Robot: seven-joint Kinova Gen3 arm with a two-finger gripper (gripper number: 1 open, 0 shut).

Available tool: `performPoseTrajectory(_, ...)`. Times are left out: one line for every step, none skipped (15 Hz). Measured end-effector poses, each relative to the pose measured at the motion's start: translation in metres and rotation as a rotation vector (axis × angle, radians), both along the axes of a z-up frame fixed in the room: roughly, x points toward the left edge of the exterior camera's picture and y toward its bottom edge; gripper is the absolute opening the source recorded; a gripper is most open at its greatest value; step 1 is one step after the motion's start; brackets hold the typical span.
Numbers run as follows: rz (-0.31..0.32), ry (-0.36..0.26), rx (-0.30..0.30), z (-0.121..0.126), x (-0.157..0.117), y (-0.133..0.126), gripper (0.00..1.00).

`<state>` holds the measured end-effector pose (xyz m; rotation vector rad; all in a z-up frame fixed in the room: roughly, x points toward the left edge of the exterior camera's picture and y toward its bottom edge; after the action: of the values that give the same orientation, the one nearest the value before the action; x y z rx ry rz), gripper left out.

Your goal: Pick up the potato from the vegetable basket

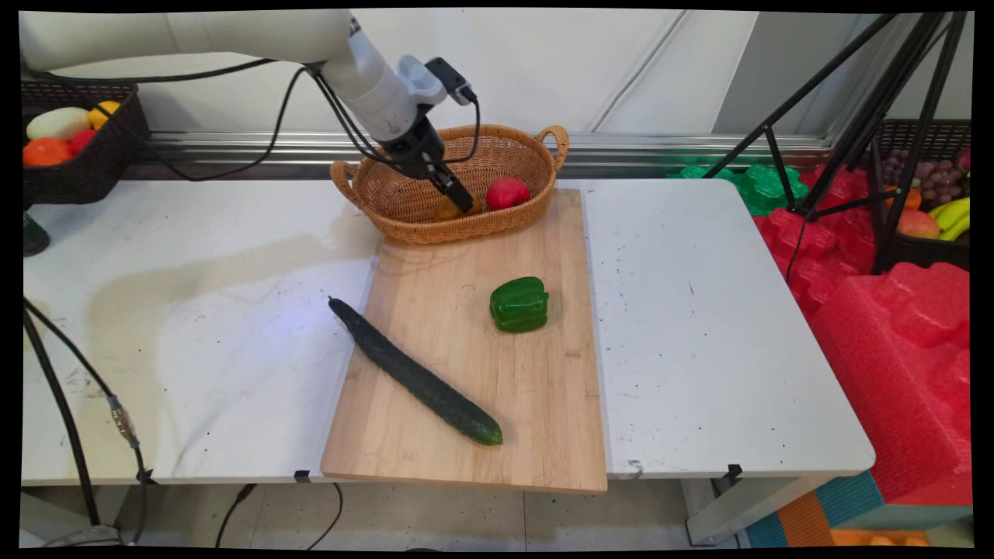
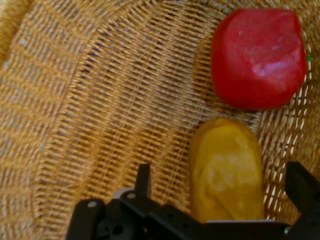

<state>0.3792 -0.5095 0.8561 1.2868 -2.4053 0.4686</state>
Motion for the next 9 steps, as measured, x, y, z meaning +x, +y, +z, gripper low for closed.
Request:
performPoseTrajectory(-0.003,0.003,0.006,-0.002,-0.001,-0.003,1.0)
performPoseTrajectory(-0.008,0.008,0.016,-0.005,-0.002,-0.007,1.0)
performPoseTrajectory(-0.011,0.011,0.026,-0.009,-0.003,-0.011,1.0)
performPoseTrajectory(-0.013,0.014,0.034,-0.011,-0.004,-0.015,1.0)
performPoseTrajectory(-0.014,0.015,0.039,-0.013,-0.004,-0.017,1.0)
performPoseTrajectory(-0.013,0.018,0.045,-0.015,-0.004,-0.02,1.0)
performPoseTrajectory(-0.013,0.019,0.051,-0.017,-0.005,-0.022,1.0)
performPoseTrajectory(-0.011,0.021,0.057,-0.018,-0.004,-0.024,0.0)
performPoseTrajectory(-0.011,0.022,0.061,-0.019,-0.005,-0.026,0.0)
